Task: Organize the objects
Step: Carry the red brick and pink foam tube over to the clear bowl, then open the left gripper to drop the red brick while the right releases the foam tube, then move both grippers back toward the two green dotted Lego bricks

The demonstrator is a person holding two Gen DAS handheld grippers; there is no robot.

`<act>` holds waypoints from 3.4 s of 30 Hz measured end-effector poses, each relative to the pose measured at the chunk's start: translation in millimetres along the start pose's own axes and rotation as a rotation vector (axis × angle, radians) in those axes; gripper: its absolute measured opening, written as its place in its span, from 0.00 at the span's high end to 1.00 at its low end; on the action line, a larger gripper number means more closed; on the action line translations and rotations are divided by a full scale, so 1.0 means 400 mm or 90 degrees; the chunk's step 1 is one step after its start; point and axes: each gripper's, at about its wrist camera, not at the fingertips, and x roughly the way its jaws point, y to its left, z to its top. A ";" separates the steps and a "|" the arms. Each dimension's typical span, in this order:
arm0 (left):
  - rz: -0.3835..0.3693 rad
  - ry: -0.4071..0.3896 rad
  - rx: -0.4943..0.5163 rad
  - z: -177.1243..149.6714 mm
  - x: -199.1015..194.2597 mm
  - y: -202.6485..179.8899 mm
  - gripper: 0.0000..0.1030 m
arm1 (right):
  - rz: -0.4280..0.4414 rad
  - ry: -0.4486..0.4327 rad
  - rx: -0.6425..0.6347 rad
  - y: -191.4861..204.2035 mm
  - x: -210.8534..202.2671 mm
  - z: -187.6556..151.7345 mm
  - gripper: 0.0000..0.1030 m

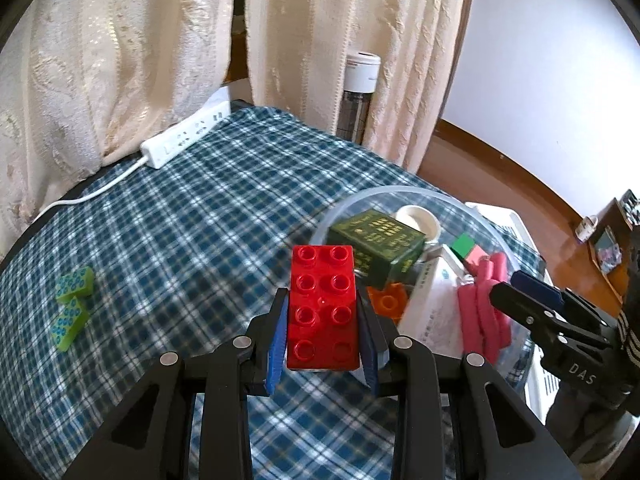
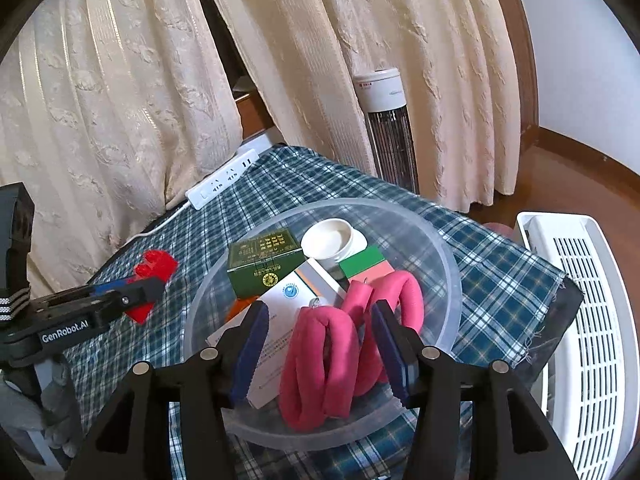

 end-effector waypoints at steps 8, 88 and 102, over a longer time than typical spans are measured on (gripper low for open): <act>-0.033 0.016 0.025 0.003 0.022 -0.071 0.68 | -0.001 -0.005 0.018 -0.036 0.001 0.003 0.45; 0.098 -0.021 -0.147 -0.102 -0.084 0.250 0.29 | 0.053 -0.005 -0.068 0.236 0.012 -0.002 0.19; 0.144 -0.019 -0.184 -0.118 -0.082 0.331 0.29 | 0.072 0.015 -0.092 0.301 0.042 -0.014 0.19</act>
